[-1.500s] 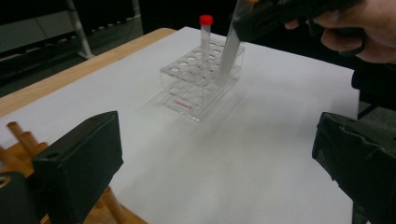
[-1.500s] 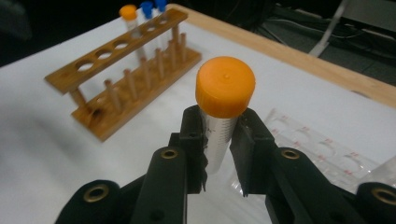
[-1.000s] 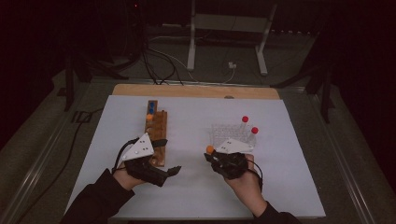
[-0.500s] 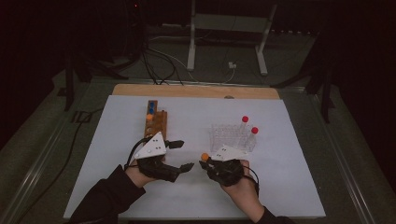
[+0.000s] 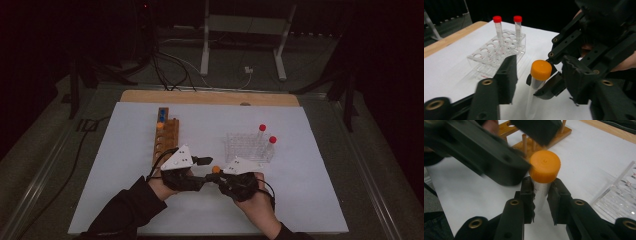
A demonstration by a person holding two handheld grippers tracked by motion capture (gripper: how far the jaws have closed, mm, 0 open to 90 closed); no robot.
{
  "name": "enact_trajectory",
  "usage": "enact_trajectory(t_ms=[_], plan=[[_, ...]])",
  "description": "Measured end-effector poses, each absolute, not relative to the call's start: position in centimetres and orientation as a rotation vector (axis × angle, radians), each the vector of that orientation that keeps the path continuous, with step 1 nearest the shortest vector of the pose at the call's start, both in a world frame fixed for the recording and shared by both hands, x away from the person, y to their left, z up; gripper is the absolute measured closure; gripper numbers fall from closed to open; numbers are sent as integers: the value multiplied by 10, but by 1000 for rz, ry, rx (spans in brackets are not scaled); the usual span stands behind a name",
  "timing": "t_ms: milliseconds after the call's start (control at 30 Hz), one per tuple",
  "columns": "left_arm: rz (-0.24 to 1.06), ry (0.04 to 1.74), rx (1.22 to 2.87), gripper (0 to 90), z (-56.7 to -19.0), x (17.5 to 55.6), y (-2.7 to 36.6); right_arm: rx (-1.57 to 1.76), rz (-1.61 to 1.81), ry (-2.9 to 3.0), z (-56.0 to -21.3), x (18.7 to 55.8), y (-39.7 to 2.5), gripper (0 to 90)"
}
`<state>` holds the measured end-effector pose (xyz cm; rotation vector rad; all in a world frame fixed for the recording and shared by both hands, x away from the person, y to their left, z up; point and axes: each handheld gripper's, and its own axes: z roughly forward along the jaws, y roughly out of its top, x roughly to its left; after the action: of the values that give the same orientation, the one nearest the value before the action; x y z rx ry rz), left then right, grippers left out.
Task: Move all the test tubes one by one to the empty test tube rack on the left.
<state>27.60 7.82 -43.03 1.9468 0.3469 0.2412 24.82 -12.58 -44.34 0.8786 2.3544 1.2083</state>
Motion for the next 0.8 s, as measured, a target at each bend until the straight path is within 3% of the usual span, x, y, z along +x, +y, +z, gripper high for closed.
enact_trajectory(t_ms=[233,433,500,667,800], plan=[[224,344,1955,699,-433,279,73,878,1209,2354,-443,248,-126,743],[271,344,1944,715,-429,279,77,884,1246,2347,-442,249,-127,722],[281,359,1927,716,-424,281,82,889,1256,2344,-441,249,-128,631],[348,386,1891,718,-407,286,100,890,1283,2297,-438,249,-133,531],[410,414,1867,718,-393,291,117,897,1323,2269,-435,249,-136,401]])
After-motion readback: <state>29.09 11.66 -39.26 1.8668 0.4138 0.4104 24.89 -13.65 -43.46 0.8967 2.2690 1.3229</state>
